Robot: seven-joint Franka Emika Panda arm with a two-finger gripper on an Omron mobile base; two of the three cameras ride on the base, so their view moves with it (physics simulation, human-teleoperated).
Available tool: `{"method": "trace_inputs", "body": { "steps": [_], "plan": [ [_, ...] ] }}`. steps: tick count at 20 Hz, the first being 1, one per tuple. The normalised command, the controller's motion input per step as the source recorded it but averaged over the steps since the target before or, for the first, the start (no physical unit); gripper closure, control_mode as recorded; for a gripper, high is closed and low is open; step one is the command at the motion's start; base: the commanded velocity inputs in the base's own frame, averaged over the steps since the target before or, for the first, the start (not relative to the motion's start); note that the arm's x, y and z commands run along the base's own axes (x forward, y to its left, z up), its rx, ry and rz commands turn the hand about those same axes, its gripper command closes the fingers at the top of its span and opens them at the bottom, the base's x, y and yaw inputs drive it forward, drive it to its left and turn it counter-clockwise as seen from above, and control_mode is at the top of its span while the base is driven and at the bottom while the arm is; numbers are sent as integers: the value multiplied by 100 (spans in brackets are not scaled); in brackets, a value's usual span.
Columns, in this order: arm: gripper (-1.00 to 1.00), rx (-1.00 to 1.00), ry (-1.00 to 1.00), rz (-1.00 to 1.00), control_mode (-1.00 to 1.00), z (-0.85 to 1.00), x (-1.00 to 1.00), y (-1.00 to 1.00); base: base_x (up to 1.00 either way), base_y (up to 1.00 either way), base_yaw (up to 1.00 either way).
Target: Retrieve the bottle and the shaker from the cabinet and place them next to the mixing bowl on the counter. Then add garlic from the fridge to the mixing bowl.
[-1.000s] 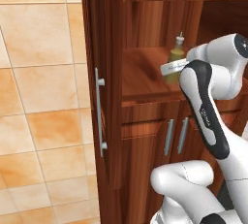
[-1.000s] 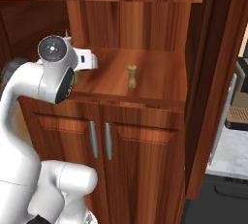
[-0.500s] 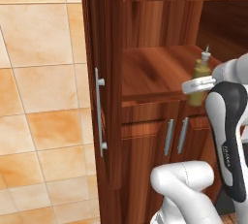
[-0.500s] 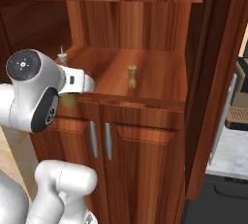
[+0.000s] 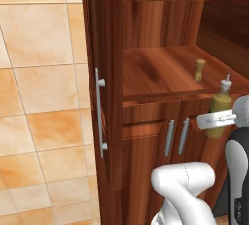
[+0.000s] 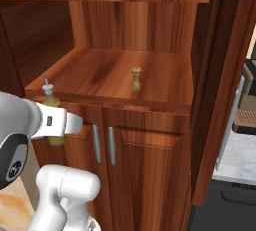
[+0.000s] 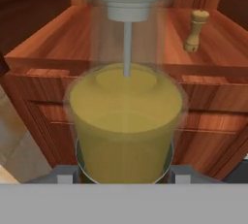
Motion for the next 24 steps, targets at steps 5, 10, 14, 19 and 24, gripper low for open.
{"method": "trace_inputs", "body": {
  "steps": [5, 10, 14, 19, 24],
  "plan": [
    [100, -12, -12, 0, -100, -5, -3, -6, 0, 0, 0],
    [100, -1, 0, 0, -100, -7, 0, 0, 0, 0, 0],
    [100, 0, 0, 0, -100, -7, -6, 0, 0, 0, 0],
    [100, 0, 0, 0, 100, 0, 0, 0, -40, 0, 0],
    [100, 0, 0, 0, 100, 0, 0, 0, -66, 0, -2]
  ]
}}
